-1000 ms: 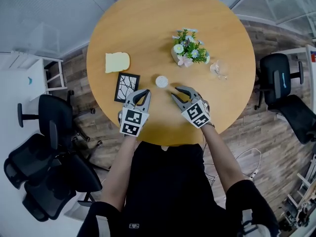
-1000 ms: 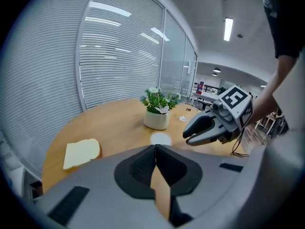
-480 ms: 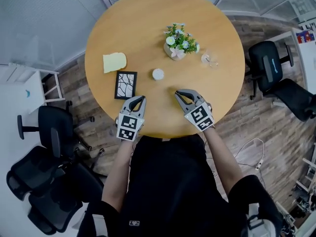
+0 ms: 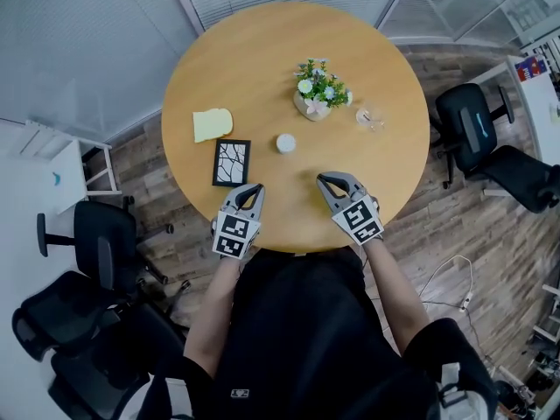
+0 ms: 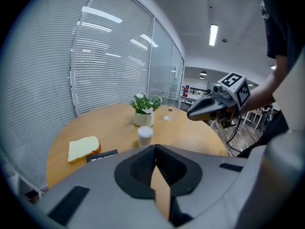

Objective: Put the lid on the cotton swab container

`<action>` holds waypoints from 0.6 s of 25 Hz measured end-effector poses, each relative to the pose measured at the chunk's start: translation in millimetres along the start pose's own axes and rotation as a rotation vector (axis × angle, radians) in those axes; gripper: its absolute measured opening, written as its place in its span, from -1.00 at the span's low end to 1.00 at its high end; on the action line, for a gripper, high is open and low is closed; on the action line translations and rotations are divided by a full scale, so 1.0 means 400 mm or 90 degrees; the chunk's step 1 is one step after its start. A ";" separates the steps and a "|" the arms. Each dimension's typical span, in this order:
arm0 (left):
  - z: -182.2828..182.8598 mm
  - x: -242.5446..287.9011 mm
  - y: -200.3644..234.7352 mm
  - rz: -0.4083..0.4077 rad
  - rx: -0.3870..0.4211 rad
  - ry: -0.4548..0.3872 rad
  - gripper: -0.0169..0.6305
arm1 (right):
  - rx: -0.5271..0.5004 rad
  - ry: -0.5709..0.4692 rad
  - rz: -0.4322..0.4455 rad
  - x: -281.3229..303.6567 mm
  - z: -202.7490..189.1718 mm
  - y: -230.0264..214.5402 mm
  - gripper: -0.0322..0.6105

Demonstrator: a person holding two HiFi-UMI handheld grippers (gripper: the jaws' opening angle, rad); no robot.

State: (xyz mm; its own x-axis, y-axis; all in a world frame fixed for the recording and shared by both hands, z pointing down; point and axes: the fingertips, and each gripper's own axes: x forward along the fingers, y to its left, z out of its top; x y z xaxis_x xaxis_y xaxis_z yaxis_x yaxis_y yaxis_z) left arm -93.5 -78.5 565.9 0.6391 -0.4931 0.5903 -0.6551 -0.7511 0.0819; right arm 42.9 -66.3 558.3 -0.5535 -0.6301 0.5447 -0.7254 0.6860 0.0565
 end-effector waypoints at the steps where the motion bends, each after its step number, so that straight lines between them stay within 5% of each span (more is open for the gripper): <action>1: -0.004 -0.003 0.000 -0.002 0.001 -0.001 -0.93 | -0.001 -0.001 -0.003 -0.001 0.002 0.002 -0.88; 15: -0.028 -0.041 0.008 -0.011 -0.010 -0.009 -0.93 | 0.001 0.007 -0.024 -0.017 0.000 0.026 -0.88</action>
State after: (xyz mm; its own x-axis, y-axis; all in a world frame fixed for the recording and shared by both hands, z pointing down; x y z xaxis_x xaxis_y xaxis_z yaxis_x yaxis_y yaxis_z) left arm -110.6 -67.9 565.6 0.6557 -0.4870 0.5769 -0.6505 -0.7523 0.1043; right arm 39.2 -54.9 555.1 -0.5215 -0.6508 0.5519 -0.7457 0.6619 0.0759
